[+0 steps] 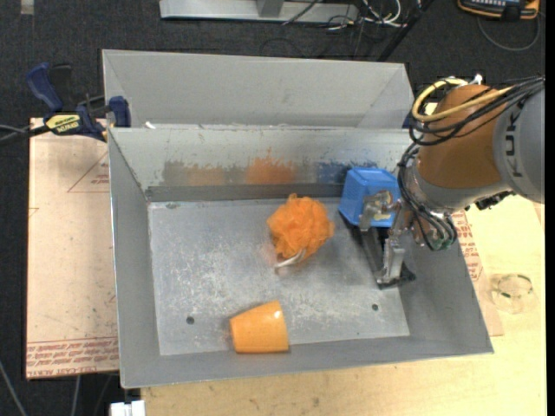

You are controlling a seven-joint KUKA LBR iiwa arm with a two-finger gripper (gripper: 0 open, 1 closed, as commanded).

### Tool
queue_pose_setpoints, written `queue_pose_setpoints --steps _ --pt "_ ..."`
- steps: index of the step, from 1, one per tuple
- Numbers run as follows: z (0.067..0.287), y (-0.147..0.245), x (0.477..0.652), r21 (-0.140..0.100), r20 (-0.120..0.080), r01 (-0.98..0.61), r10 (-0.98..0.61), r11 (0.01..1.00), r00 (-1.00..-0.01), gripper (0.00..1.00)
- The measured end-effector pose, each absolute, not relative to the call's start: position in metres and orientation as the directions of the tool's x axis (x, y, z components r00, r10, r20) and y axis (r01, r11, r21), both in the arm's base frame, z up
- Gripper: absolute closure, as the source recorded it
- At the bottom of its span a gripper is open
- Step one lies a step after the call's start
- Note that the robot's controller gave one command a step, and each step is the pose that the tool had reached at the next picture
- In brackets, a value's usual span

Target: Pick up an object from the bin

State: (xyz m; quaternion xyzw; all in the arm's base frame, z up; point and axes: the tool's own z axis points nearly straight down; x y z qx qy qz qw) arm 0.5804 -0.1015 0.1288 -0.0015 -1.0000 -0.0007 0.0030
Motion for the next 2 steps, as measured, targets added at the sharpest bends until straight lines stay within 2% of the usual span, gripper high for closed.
queue_pose_setpoints --steps 1,2 --pt "0.133 -0.101 0.582 0.0 -0.001 0.001 0.001 1.0 -1.0 0.0" --pt "0.176 -0.084 0.586 0.001 0.008 0.027 0.027 1.0 -1.0 0.0"
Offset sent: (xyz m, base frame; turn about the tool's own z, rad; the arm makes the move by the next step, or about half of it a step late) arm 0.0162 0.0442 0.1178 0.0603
